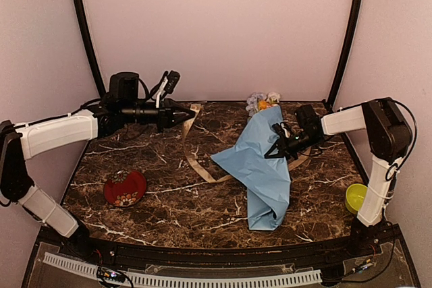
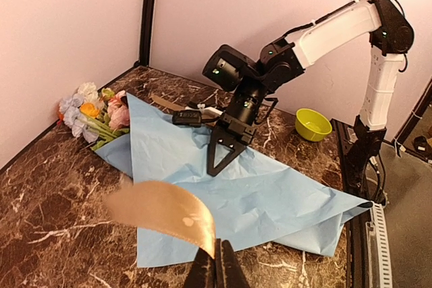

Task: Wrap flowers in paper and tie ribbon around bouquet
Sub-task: Pick up the left side of the ribbon at the center of the board, then place the left side of the ribbon at the center of the board.

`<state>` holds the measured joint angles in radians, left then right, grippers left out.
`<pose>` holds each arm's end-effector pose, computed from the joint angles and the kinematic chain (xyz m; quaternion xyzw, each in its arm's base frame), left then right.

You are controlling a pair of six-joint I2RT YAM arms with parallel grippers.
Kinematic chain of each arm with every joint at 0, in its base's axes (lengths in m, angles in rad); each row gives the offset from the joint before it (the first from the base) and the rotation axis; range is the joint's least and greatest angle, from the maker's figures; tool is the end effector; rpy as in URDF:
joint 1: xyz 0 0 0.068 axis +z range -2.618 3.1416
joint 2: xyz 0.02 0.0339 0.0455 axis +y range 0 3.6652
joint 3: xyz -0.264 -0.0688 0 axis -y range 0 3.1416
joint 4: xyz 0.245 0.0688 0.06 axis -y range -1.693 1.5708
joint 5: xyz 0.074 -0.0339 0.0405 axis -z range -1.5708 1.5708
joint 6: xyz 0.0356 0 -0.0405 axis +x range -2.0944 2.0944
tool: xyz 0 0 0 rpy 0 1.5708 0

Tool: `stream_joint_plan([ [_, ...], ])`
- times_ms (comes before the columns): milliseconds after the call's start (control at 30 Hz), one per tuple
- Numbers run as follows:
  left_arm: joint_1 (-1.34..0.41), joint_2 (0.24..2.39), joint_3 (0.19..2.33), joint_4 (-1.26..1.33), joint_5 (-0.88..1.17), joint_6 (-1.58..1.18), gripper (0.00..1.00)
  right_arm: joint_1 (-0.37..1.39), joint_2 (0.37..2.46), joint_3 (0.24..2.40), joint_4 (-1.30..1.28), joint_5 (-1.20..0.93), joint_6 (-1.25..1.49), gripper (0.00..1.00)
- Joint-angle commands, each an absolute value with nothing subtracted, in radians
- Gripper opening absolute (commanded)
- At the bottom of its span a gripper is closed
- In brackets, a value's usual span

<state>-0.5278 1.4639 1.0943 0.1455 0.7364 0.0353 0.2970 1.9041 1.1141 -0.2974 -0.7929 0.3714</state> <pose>0.2815 -0.1918 0.3211 0.4183 0.6383 -0.4147 0.4957 0.3439 0.1318 0.1435 -0.0591 0.8984 0.4266 0.0856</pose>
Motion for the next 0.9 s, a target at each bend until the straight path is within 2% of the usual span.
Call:
stream_joint_plan([
  [0,-0.501,1.483,1.087,0.176,0.587,-0.099,0.00,0.307,1.851,1.105,-0.269,-0.828,0.374,0.00],
  [100,-0.427,1.527,1.042,0.114,0.382,-0.276,0.00,0.306,1.841,1.095,-0.256,-0.826,0.387,0.00],
  [200,-0.365,1.587,0.978,0.111,0.303,-0.450,0.22,0.306,1.851,1.087,-0.256,-0.816,0.396,0.00],
  [300,-0.359,1.673,0.995,0.094,0.264,-0.468,0.46,0.307,1.861,1.072,-0.239,-0.816,0.413,0.00],
  [500,-0.409,1.714,1.070,0.038,0.097,-0.469,0.68,0.306,1.863,1.063,-0.226,-0.799,0.428,0.00],
  [567,-0.452,1.691,1.070,0.047,0.005,-0.452,0.72,0.306,1.865,1.062,-0.223,-0.798,0.431,0.00],
  [733,-0.587,1.665,1.127,0.007,-0.227,-0.344,0.74,0.306,1.872,1.060,-0.223,-0.794,0.431,0.00],
  [867,-0.718,1.684,1.169,0.013,-0.223,-0.270,0.72,0.306,1.874,1.056,-0.223,-0.790,0.431,0.00],
])
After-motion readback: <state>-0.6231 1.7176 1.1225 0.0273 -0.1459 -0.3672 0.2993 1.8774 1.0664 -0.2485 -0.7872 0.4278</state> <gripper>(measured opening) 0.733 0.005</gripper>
